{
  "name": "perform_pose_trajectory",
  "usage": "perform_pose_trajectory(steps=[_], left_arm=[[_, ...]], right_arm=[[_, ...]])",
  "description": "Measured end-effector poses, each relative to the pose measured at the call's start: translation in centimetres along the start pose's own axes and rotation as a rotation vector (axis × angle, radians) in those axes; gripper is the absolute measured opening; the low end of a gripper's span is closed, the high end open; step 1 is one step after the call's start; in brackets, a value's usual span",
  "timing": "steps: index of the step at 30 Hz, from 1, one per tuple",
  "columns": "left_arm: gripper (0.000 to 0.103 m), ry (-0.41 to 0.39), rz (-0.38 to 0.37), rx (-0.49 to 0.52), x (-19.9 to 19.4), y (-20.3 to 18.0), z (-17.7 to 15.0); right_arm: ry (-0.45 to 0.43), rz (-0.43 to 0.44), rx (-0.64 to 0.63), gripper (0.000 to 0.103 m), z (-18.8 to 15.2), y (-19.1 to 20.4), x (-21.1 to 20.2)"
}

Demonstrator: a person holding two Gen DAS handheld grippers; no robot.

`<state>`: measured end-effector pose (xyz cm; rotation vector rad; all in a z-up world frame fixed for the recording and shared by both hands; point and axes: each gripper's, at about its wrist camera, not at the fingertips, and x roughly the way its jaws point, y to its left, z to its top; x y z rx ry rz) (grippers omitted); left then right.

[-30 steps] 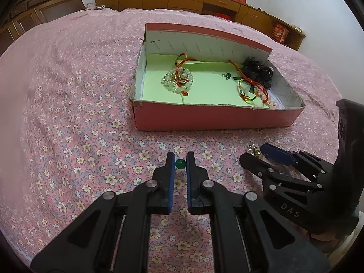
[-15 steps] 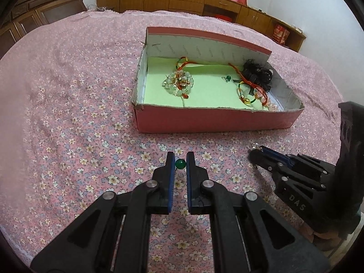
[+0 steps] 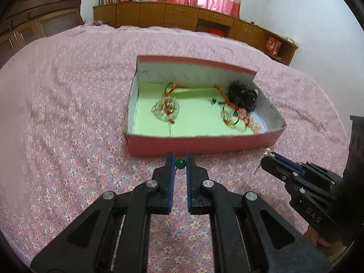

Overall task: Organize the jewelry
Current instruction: 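Lower both held items into the shoebox and open both tools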

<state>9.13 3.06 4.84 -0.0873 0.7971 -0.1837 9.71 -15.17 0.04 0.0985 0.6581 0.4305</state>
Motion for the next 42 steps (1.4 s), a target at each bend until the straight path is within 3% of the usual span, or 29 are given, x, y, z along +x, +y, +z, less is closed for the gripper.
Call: perform_pose_trajectory(steps=[12,25,30,42], left_arm=[[0.001,-0.13,-0.011,0.028,-0.6,-1.0,3.0],[0.001,-0.237,-0.021,0.016,1.8,-0.5,6.4],[0.001,-0.205,-0.007,0.004,4.1,0.1,6.6],[0.001,-0.028,0.027,-0.004,9.3,0.8,5.0]], right_arm=[[-0.143,-0.013,-0.035,0.013,2.9,0.7,-1.4],[-0.201,-0.033,-0.052,0.013,6.8,0.1,2.0],[-0.165,-0.04,-0.043,0.013,7.5,-0.2,4.4],[0.023,-0.056,-0.013,0.013,6.5,-1.3,9.6]])
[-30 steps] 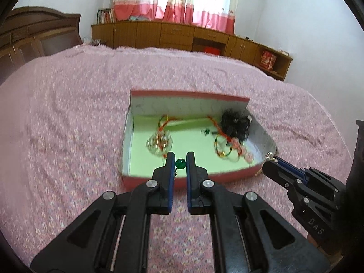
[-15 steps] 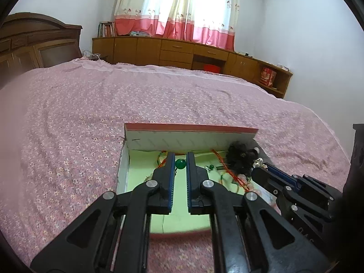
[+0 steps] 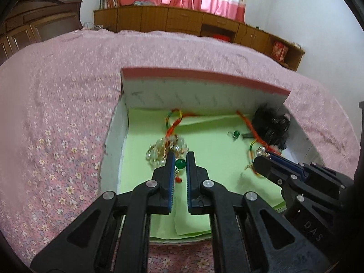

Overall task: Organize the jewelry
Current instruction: 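Lower both held items into the shoebox and open both tools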

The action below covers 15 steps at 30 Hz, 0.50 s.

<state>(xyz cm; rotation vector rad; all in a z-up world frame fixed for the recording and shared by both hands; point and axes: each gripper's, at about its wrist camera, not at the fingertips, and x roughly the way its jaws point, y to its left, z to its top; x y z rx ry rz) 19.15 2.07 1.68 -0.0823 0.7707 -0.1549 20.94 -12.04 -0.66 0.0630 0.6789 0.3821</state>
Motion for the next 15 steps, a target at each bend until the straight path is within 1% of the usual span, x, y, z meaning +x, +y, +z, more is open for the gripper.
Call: perform_pose_trajectory(steps=[4,7,10,12,13,15], left_arm=[[0.001,0.034,-0.003,-0.008,0.6,-0.1,-0.2],[0.002,0.051,0.009,-0.011,0.7,-0.3,-0.3],[0.007,0.057,0.022,-0.016,0.7,-0.4,-0.3],[0.014,0.052,0.018,-0.019,0.4,-0.5,-0.2],[0.017,0.044,0.02,-0.018,0.0,-0.7,-0.1],[0.021,0.032,0.024,-0.014,-0.6,-0.7,-0.1]], right_arm=[[0.04,-0.002,0.003,0.014,-0.4,-0.2,0.7],[0.044,0.001,0.006,0.014,-0.4,-0.2,0.7],[0.046,0.01,0.023,0.017,-0.3,-0.3,0.3],[0.038,0.018,0.032,0.026,-0.3,-0.4,-0.1],[0.034,0.024,0.036,0.028,-0.3,-0.4,-0.4],[0.02,0.031,0.044,0.029,-0.2,-0.4,-1.1]])
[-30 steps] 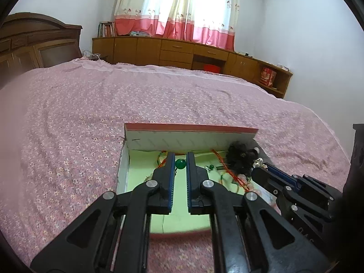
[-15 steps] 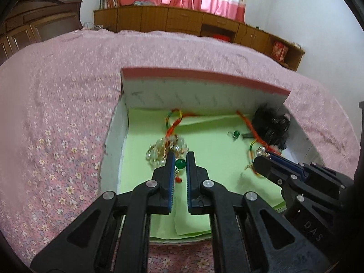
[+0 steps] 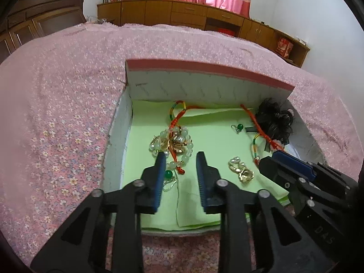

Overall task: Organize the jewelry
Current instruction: 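Lower both held items into the shoebox and open both tools, then withdraw both open tools from the shoebox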

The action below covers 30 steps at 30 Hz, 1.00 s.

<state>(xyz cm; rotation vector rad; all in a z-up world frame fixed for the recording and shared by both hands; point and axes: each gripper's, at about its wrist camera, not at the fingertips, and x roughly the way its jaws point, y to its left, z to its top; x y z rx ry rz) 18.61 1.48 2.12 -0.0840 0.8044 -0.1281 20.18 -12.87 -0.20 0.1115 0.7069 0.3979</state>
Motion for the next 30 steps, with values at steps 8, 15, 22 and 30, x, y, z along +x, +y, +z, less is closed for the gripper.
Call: perform_pose_trajectory(steps=[8,15,22,30], left_arm=[[0.025,-0.047,-0.019,0.011,-3.2,-0.7,0.0],[0.031,-0.096,-0.037,0.023,-6.7,-1.2,-0.9],[0.037,-0.146,-0.029,0.031,-9.4,-1.8,-2.0],[0.039,-0.187,-0.032,0.022,-10.7,-2.1,-3.4]], right_arm=[[-0.072,0.016,0.014,0.034,0.3,0.2,-3.8],[-0.147,0.014,0.001,0.041,-0.1,0.9,-7.8],[-0.212,-0.003,-0.012,0.053,-1.7,1.2,-11.2],[-0.239,-0.026,-0.008,0.066,-4.0,1.0,-13.3]])
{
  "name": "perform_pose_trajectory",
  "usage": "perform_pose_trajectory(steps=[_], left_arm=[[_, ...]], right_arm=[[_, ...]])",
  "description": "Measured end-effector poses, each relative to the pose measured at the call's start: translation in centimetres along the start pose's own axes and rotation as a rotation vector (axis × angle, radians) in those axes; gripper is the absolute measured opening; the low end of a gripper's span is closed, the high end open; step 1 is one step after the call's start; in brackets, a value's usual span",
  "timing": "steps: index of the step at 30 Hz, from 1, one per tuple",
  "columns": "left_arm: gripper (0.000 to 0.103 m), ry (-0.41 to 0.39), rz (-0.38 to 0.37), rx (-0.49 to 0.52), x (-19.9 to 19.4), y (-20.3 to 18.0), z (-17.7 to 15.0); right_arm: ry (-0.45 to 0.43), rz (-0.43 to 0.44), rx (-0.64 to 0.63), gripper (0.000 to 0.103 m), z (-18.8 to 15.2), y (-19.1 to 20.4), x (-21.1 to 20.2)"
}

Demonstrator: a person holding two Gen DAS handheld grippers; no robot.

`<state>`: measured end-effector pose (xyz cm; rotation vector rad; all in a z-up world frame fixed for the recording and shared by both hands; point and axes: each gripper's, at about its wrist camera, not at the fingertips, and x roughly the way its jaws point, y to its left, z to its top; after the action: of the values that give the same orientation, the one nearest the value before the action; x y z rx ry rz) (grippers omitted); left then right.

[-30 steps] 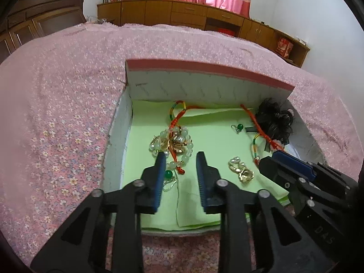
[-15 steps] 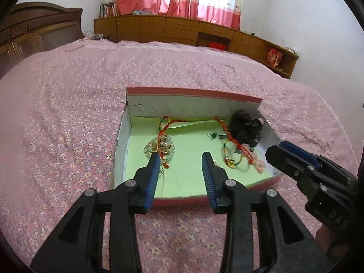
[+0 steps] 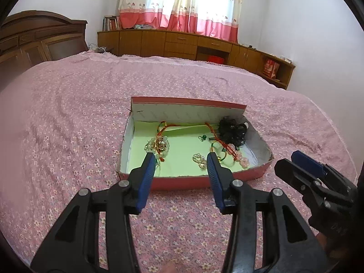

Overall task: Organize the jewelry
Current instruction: 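Withdraw both open tools from the shoebox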

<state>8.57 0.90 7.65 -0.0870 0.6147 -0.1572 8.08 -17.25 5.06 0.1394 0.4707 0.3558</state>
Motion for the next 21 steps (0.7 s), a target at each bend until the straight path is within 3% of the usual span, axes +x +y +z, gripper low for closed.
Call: perform_pose_trajectory(steps=[21], left_arm=[[0.039,0.01,0.028,0.017,0.0,-0.7,-2.8]], right_arm=[[0.024,-0.049,0.034,0.068,-3.4,-1.4,-0.6]])
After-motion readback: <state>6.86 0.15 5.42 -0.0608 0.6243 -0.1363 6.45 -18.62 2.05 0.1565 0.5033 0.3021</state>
